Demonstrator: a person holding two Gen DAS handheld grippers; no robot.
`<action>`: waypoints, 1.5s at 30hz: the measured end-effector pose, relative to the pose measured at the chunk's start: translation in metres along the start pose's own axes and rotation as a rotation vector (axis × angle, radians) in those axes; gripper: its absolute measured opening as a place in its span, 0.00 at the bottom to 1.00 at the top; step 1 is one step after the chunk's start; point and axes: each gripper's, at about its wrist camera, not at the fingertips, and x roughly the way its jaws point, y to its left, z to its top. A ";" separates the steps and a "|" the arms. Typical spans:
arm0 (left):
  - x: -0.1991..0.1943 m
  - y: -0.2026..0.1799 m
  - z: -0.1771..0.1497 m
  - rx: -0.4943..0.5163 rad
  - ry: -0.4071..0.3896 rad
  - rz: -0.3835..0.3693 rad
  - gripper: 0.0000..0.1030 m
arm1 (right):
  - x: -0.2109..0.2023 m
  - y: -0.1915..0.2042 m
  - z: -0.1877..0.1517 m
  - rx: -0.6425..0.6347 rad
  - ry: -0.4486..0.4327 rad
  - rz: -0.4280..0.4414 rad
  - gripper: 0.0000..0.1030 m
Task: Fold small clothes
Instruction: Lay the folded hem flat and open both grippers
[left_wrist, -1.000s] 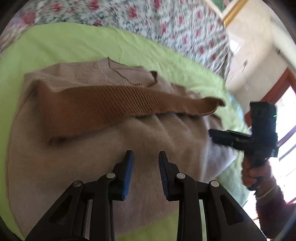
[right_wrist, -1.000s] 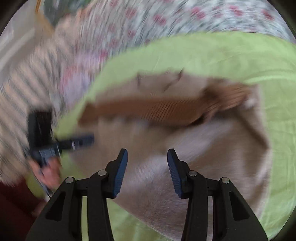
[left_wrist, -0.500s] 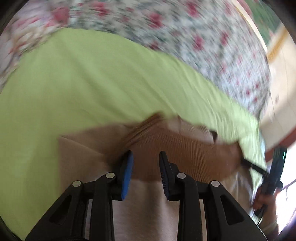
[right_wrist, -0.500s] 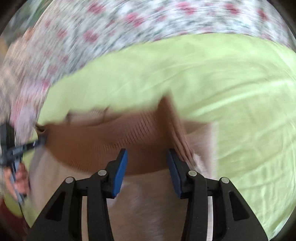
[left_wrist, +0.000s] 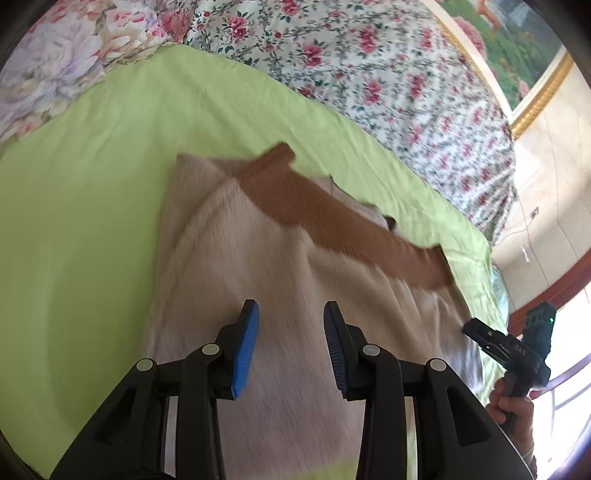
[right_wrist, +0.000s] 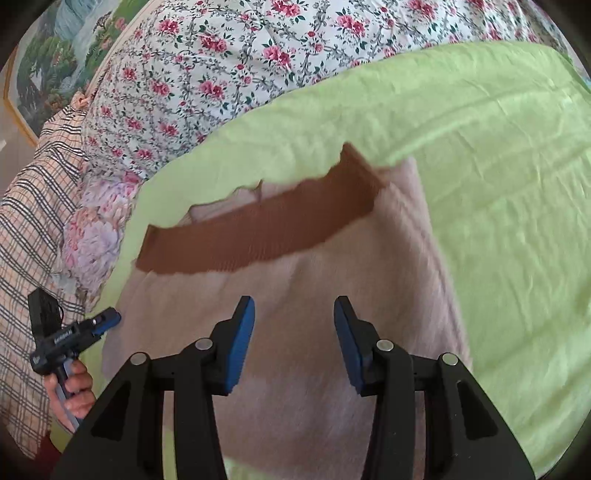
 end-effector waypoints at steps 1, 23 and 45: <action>-0.005 -0.001 -0.007 0.002 0.000 -0.004 0.37 | -0.002 0.003 -0.007 0.002 0.003 0.008 0.45; -0.043 -0.013 -0.112 -0.068 0.087 -0.097 0.52 | -0.032 0.031 -0.079 -0.027 0.038 0.047 0.52; -0.012 0.034 -0.067 -0.277 -0.039 -0.051 0.67 | -0.028 0.024 -0.065 -0.018 0.030 0.061 0.54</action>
